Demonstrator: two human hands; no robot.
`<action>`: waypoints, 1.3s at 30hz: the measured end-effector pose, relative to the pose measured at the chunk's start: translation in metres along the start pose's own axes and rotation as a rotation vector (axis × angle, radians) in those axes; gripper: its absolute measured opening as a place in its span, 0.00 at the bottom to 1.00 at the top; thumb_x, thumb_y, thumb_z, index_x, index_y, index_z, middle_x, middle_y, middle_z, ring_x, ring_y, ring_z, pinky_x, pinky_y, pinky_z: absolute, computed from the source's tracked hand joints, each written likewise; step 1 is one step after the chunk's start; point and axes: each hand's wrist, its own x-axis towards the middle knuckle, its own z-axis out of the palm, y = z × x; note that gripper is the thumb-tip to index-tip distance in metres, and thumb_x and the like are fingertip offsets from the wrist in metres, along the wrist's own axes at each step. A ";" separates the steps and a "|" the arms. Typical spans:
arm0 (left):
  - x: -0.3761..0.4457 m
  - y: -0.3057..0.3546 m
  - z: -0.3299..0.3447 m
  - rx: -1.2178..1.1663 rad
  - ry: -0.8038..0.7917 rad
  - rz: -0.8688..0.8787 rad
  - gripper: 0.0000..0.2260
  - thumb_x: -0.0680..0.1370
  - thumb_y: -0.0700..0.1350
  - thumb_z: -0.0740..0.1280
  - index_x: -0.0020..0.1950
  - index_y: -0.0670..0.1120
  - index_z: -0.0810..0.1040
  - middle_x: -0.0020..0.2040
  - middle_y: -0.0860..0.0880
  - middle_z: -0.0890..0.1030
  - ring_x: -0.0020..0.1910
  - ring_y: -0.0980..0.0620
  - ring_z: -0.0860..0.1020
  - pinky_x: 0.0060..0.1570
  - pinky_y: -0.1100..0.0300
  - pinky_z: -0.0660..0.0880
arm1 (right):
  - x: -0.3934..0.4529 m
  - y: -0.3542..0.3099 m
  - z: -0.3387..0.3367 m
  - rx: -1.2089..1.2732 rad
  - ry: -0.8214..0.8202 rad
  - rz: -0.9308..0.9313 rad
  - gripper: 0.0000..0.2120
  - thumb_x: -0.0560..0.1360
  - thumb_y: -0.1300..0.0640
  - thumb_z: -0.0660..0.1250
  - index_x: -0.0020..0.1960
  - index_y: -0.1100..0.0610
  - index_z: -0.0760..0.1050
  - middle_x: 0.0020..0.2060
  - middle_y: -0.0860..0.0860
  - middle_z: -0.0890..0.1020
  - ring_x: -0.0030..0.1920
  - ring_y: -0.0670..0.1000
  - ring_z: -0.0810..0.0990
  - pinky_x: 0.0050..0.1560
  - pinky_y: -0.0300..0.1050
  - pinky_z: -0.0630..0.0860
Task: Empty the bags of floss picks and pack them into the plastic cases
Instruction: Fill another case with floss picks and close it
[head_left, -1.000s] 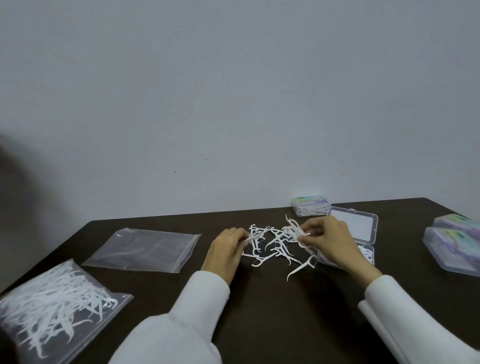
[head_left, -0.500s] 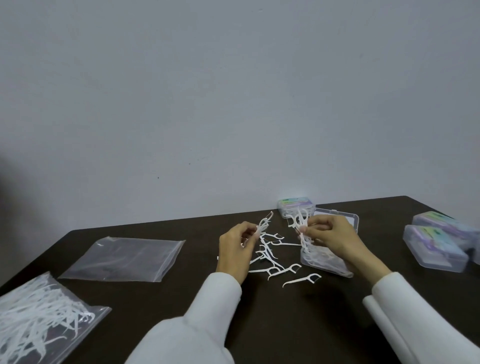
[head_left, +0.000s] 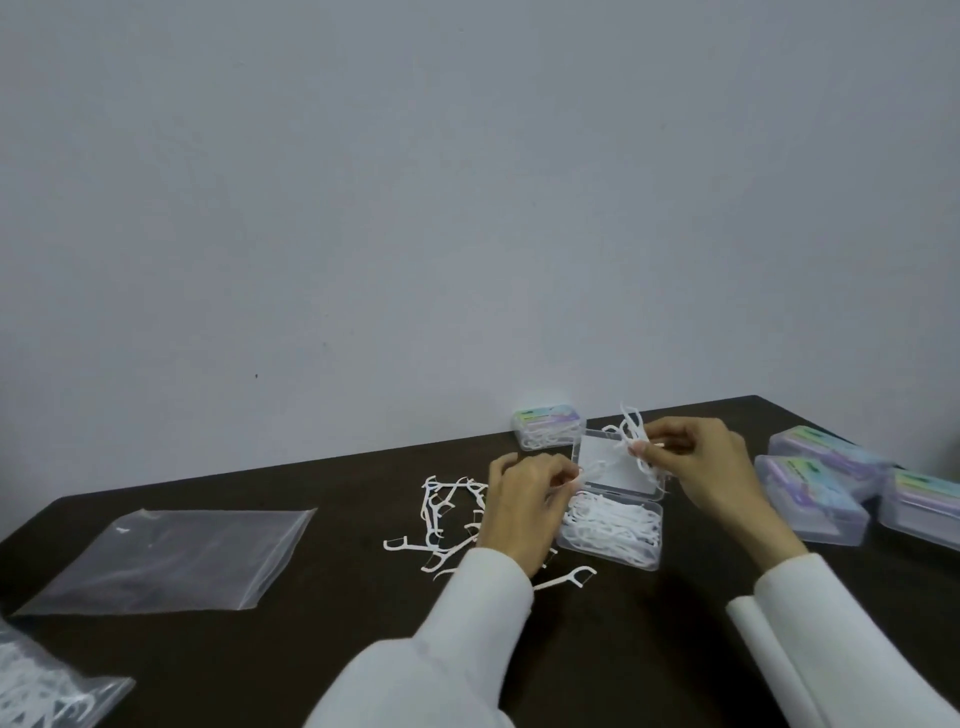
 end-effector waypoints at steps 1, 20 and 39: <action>0.001 0.002 0.002 0.047 -0.022 0.039 0.07 0.78 0.44 0.65 0.55 0.47 0.79 0.51 0.52 0.81 0.52 0.55 0.77 0.66 0.62 0.54 | 0.000 0.001 0.000 -0.021 -0.001 -0.017 0.11 0.72 0.61 0.69 0.54 0.62 0.79 0.45 0.54 0.80 0.39 0.41 0.74 0.36 0.29 0.69; 0.006 -0.003 0.010 -0.358 -0.262 -0.135 0.15 0.67 0.42 0.77 0.53 0.48 0.83 0.47 0.55 0.83 0.45 0.63 0.78 0.46 0.77 0.69 | -0.003 0.013 0.004 -0.294 -0.219 -0.119 0.10 0.74 0.58 0.68 0.55 0.56 0.80 0.51 0.50 0.82 0.45 0.44 0.78 0.49 0.43 0.78; 0.001 -0.008 0.009 -0.138 -0.226 -0.118 0.09 0.77 0.43 0.66 0.51 0.56 0.82 0.44 0.63 0.76 0.48 0.60 0.70 0.62 0.51 0.66 | -0.001 0.016 0.006 -0.255 -0.215 -0.100 0.14 0.76 0.59 0.66 0.61 0.58 0.77 0.58 0.54 0.79 0.53 0.48 0.78 0.54 0.43 0.77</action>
